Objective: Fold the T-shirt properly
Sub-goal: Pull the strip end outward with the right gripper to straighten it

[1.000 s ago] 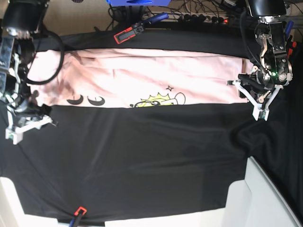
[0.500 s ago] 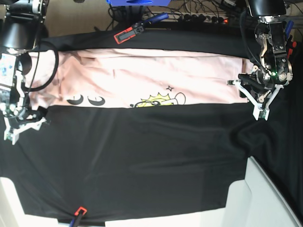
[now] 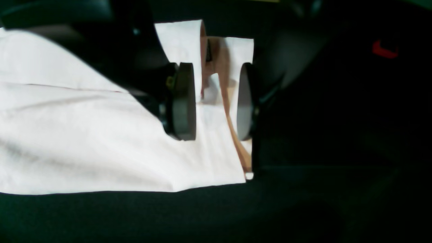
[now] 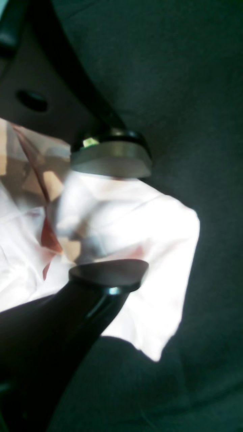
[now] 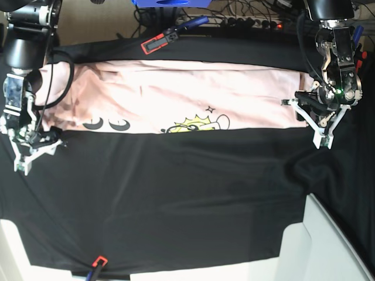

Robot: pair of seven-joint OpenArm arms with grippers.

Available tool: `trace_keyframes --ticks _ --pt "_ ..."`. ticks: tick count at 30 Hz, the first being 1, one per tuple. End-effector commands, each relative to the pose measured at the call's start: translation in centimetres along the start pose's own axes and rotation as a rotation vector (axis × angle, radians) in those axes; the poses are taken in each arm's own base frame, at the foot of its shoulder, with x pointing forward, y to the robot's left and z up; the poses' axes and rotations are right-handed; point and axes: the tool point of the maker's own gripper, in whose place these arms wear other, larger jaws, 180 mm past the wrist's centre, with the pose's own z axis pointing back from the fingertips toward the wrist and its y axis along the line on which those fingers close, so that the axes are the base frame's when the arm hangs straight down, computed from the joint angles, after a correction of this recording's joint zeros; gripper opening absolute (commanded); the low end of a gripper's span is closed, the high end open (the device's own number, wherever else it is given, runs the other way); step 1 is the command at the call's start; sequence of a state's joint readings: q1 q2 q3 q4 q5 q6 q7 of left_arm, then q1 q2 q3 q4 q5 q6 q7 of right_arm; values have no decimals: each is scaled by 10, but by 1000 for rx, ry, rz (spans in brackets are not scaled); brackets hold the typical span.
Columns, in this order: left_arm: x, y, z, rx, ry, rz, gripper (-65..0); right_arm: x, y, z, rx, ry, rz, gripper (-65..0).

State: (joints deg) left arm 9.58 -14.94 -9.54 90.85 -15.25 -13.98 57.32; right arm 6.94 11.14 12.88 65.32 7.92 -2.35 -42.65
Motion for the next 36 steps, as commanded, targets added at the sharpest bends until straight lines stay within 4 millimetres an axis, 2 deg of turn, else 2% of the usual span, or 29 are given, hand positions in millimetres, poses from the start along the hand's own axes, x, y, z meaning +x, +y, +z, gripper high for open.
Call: trace_keyframes --ticks 1,7,10,14,18,21,24,26,33,36 --pt "13 5 4 8 -41 -7 -445 22 -5 4 -9 -55 1 -326" --pt "14 2 3 3 -43 -1 -445 25 -5 5 -8 -63 -1 -598" --pt "13 -2 2 -3 -42 4 -445 25 -6 5 -9 -62 -8 -644" --pt "14 -2 2 -4 -43 6 -445 28 -6 15 -11 -95 -10 -650" --pt "14 -2 2 -4 -45 6 -445 31 -24 29 -51 -145 -97 -650" --pt "14 -1 2 -3 -45 5 -445 26 -32 35 -66 -138 -118 -650" --pt "14 -1 2 -3 -45 5 -445 19 -29 34 -60 -119 -132 -650" --pt "14 -1 2 -3 -45 5 -445 13 -37 36 -72 -117 -176 -650" --pt "15 -1 2 0 -46 3 -445 5 -42 43 -82 -127 -219 -650" --pt "15 1 3 2 -46 1 -445 -4 -57 44 -121 -115 -282 -650"
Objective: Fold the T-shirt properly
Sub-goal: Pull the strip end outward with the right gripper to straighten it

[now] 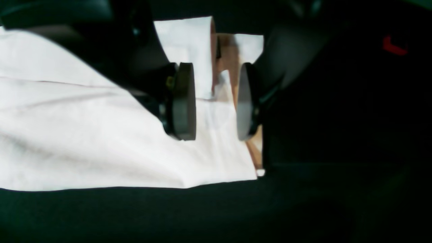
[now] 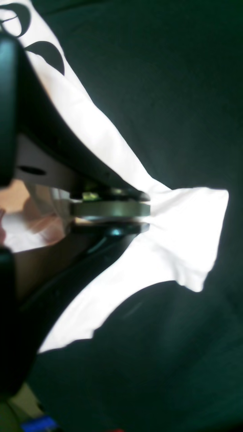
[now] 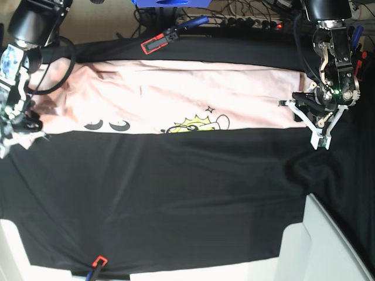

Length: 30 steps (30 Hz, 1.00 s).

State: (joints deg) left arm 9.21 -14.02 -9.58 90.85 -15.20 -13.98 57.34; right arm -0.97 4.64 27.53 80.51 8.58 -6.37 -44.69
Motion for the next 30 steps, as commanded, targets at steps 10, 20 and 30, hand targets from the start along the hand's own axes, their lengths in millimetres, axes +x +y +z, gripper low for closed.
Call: trace_keyframes --ticks 10,20,30 --pt "14 6 4 11 -41 -9 -445 7 -19 20 -40 -70 -36 -649" --pt "11 7 4 13 -35 -12 -445 -7 -25 18 -57 -32 -151 -531" --pt "12 7 4 14 -38 -12 -445 17 -56 33 -114 -150 -223 -218"
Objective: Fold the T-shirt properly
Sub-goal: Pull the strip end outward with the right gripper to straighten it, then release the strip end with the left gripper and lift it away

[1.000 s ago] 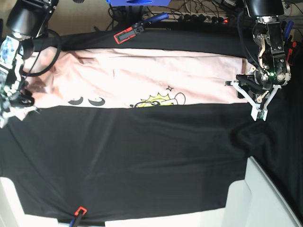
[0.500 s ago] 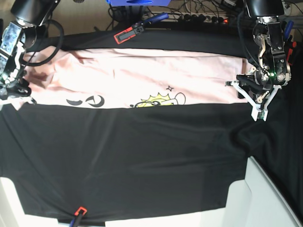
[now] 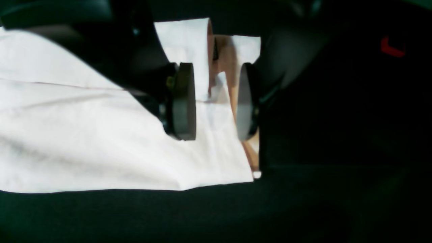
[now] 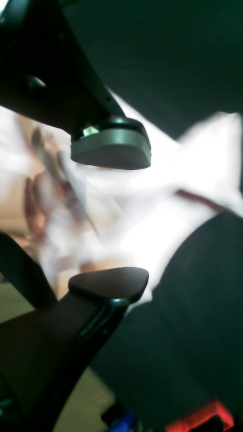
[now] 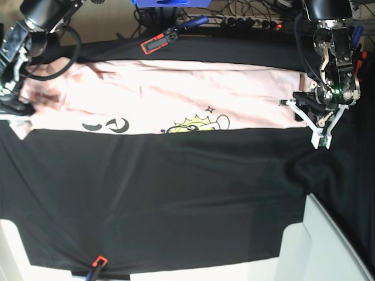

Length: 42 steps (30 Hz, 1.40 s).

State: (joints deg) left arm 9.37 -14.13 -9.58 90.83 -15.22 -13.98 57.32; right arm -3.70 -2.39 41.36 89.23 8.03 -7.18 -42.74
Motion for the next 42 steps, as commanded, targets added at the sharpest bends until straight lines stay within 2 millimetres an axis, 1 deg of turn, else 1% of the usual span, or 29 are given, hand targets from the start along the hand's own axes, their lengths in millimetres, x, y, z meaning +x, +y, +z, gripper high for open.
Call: trace_keyframes --ticks 1,2,5,7,9,10,12,14,15,16,17,19,20,23,26,27,28,30,33,34,36,40,42 --pt "14 6 4 13 -40 -10 -445 29 2 7 7 -94 19 -218" --pt "14 6 4 13 -40 -10 -445 33 5 11 17 -110 39 -218" --pt "14 6 4 13 -40 -10 -445 46 33 24 84 -166 140 -218" --pt "14 6 4 13 -40 -10 -445 50 56 29 135 -186 218 -218" --pt "14 6 4 13 -40 -10 -445 52 71 30 167 -194 277 -232" --pt "13 6 4 13 -39 -11 -445 52 78 31 183 -199 301 -260" --pt "11 7 4 14 -36 -12 -445 56 95 33 217 -212 336 -355" --pt "11 6 4 13 -34 -12 -445 55 102 27 225 -198 357 -479" --pt "11 6 4 13 -34 -12 -445 53 105 21 224 -181 359 -563" --pt "11 6 4 13 -34 -12 -445 51 105 14 218 -162 360 -635" --pt "11 6 4 13 -34 -12 -445 44 104 5 209 -130 364 -650" --pt "10 6 4 13 -33 -12 -445 30 101 -9 196 -76 368 -633" --pt "10 6 4 13 -33 -12 -445 21 99 -15 196 -50 378 -647" --pt "11 6 5 14 -37 -14 -445 3 101 -25 227 8 418 -650" --pt "11 6 5 14 -37 -14 -445 -3 98 -33 224 1 416 -650" --pt "11 7 5 15 -36 -12 -445 -4 93 -37 215 3 422 -650" --pt "10 10 5 21 -36 -4 -445 -4 87 -41 203 7 429 -650" --pt "9 22 7 44 -40 29 -445 -12 79 -47 187 33 433 -650" --pt "8 35 10 70 -45 59 -445 -18 72 -49 176 49 433 -650" --pt "9 38 11 77 -47 63 -445 -15 65 -49 164 44 418 -650" --pt "9 38 12 77 -48 62 -445 -6 54 -50 142 21 376 -650" --pt "8 38 11 76 -45 57 -445 -6 45 -52 127 21 364 -650" --pt "3 36 11 71 -33 50 -445 -9 40 -52 121 29 367 -650"
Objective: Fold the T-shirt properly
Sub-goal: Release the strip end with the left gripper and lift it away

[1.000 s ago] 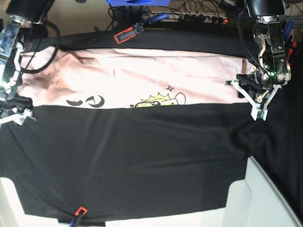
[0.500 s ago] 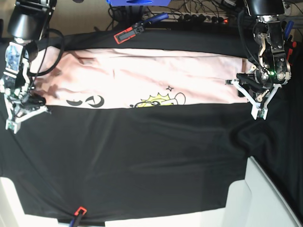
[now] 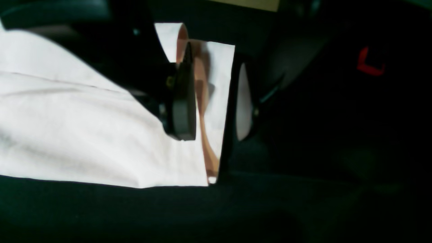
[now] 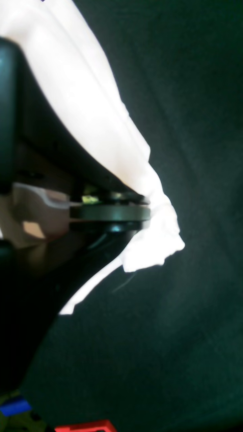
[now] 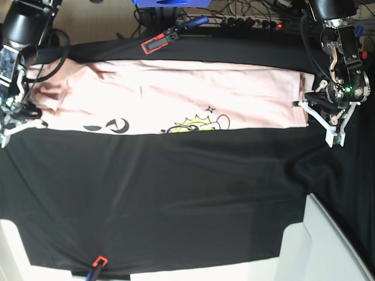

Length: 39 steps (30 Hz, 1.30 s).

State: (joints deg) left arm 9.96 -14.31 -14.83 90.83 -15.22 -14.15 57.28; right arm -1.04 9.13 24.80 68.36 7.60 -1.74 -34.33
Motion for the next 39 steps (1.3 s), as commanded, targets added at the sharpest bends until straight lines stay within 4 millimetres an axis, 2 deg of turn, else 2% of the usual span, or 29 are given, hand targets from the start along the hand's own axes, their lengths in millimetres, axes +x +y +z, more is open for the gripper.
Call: trace_keyframes --ticks 1,4,7,9,12,13,17,19,20,22,24,26,27,32,39 --pt "7 5 4 11 -27 -13 -445 15 -3 2 -3 -41 -5 -650" --pt "6 4 3 9 -28 -11 -445 13 -3 4 -3 -42 5 -650" --pt "6 7 4 16 -32 -9 -445 22 -6 13 -6 -80 14 -650" --pt "7 9 5 19 -33 -5 -447 32 -7 24 -5 -125 32 -650" --pt "6 24 8 44 -43 43 -447 42 -10 46 -6 -186 61 -650" --pt "6 26 9 47 -44 49 -447 38 -8 49 -1 -179 73 -650" --pt "6 30 10 55 -47 55 -440 1 22 51 65 -96 162 -650" --pt "4 30 9 54 -38 57 -437 -11 34 50 92 -71 191 -650" --pt "0 30 7 53 -25 61 -427 -17 39 49 103 -56 200 -650" --pt "-10 31 1 48 5 73 -359 -30 47 44 118 -23 200 -650" --pt "-21 30 -5 42 36 89 -306 -32 49 40 119 -21 196 -650" --pt "-27 25 -9 3 47 128 -287 -38 47 35 116 -15 194 -650" --pt "-28 21 -10 -28 45 159 -286 -42 47 33 116 -8 195 -650" --pt "-22 25 -11 -138 24 278 -286 -59 40 25 102 33 199 -650" --pt "-15 40 -4 -148 8 290 -284 -62 38 23 100 26 200 -650"
